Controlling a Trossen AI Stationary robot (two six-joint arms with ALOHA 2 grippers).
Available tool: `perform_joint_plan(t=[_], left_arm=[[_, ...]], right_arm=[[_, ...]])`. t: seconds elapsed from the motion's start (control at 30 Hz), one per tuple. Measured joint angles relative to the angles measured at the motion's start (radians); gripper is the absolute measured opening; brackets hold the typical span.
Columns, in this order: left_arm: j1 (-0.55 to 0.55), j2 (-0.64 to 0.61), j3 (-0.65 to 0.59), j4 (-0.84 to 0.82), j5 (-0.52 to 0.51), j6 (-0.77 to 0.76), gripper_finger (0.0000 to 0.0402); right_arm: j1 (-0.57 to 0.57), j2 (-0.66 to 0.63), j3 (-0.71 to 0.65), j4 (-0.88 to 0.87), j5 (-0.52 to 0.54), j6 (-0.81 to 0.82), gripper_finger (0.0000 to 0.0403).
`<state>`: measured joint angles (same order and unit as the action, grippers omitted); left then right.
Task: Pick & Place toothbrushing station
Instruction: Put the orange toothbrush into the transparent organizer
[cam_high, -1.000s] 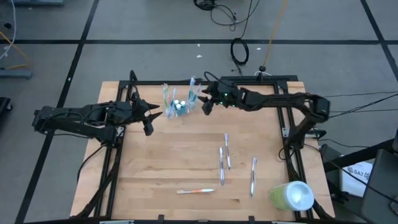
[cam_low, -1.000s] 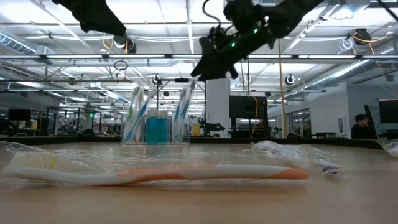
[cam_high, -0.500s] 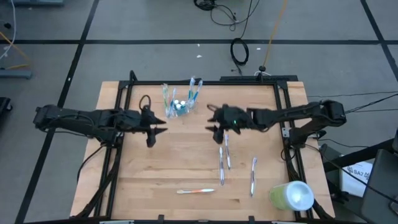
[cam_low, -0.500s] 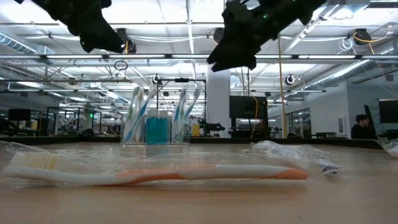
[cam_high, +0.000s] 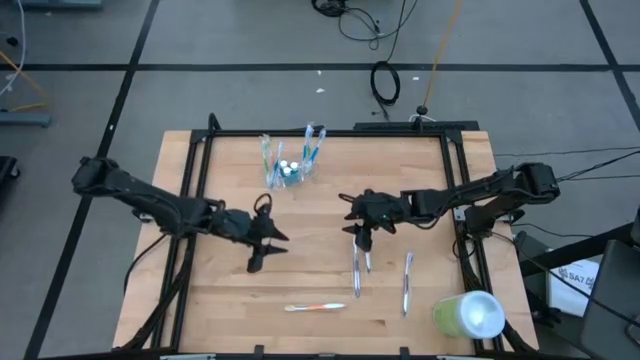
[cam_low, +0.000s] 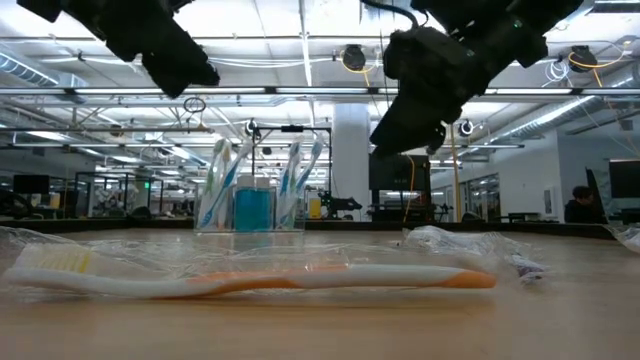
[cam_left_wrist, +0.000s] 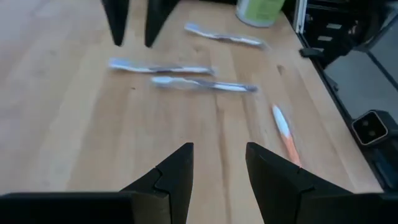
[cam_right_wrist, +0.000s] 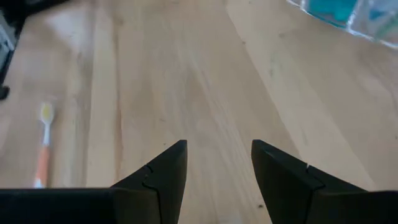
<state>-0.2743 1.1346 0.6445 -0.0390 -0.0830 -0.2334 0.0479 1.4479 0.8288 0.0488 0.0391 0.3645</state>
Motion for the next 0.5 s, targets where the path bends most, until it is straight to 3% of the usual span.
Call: perform_joint_plan(t=[0.23,0.4,0.5], left_arm=[[-0.065,0.119,0.0,0.032,0.03,-0.011,0.0152],[-0.071,0.123,0.0,0.048,0.026,0.026,0.0152],[-0.059,0.102,0.0,0.043,0.022,0.041,0.0152]], right_arm=[[0.031,0.024,-0.003,0.207,-0.039,-0.152,0.0171],[0.166,0.115,-0.008,0.431,-0.041,-0.196,0.0163],[0.253,0.181,0.034,0.446,0.003,-0.159,0.0162]])
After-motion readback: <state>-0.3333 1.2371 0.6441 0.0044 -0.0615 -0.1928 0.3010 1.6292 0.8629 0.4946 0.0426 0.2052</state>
